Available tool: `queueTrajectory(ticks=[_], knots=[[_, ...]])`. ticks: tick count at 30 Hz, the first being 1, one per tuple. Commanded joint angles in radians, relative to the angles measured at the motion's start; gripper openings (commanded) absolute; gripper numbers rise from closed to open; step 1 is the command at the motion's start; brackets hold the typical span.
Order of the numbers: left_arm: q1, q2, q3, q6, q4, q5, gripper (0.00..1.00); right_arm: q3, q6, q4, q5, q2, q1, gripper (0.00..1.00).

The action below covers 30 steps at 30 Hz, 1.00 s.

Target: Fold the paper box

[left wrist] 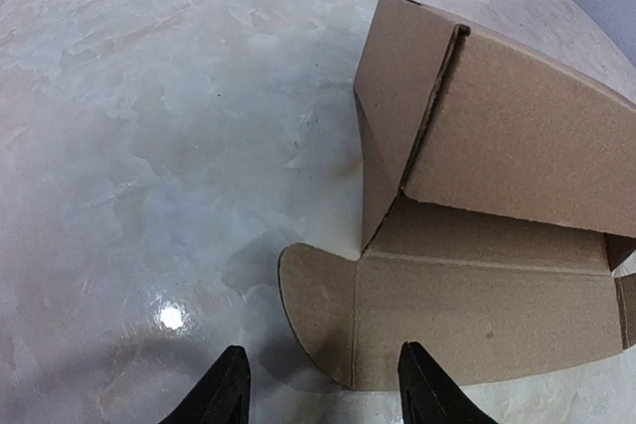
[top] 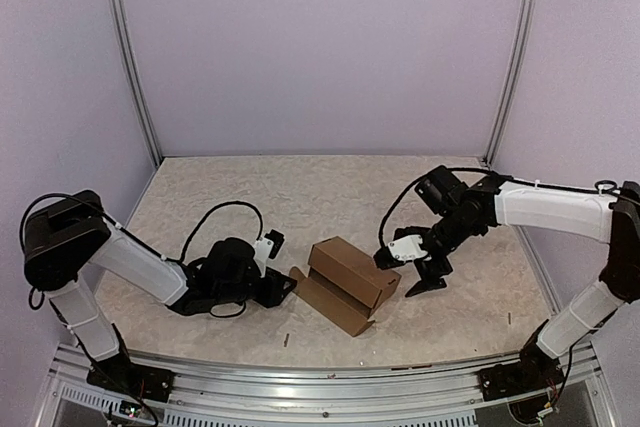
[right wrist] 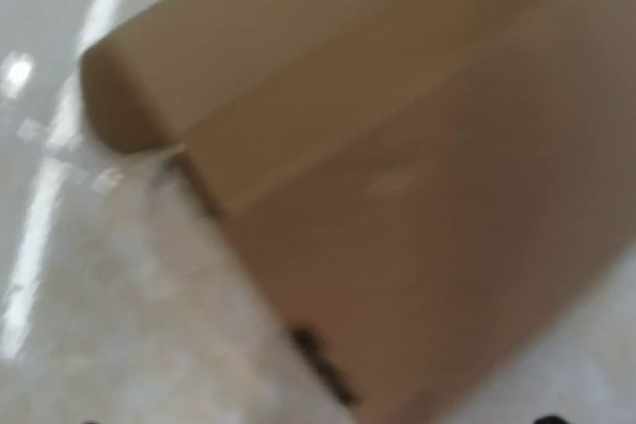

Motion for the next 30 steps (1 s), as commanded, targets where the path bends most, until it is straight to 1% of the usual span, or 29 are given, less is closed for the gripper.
queueTrajectory(ticks=[1, 3, 7, 10, 18, 22, 24, 27, 30], knots=[[0.014, 0.073, 0.062, -0.036, 0.075, -0.016, 0.49, -0.046, -0.13, 0.048, 0.042, 0.007, 0.042, 0.93], [0.015, 0.099, 0.065, -0.05, 0.086, -0.034, 0.45, -0.062, -0.116, 0.096, 0.046, 0.018, 0.068, 0.93], [0.019, 0.137, 0.053, -0.05, 0.142, -0.027, 0.37, -0.07, -0.08, 0.148, 0.057, 0.034, 0.141, 0.92], [0.024, 0.141, 0.068, -0.036, 0.128, -0.009, 0.32, -0.081, -0.06, 0.182, 0.101, 0.045, 0.199, 0.92], [0.011, 0.138, 0.041, -0.039, 0.115, 0.019, 0.26, -0.166, -0.023, 0.299, 0.259, 0.075, 0.312, 0.9], [-0.005, 0.13, 0.032, -0.028, 0.119, -0.002, 0.21, -0.208, 0.007, 0.354, 0.321, 0.076, 0.346, 0.88], [-0.016, 0.135, 0.024, -0.018, 0.133, -0.018, 0.19, -0.227, 0.014, 0.375, 0.325, 0.079, 0.355, 0.86], [-0.037, 0.14, -0.001, 0.01, 0.201, -0.034, 0.18, -0.241, 0.047, 0.387, 0.319, 0.084, 0.359, 0.84], [-0.05, 0.134, 0.002, 0.011, 0.19, -0.074, 0.17, -0.247, 0.07, 0.392, 0.324, 0.078, 0.36, 0.82]])
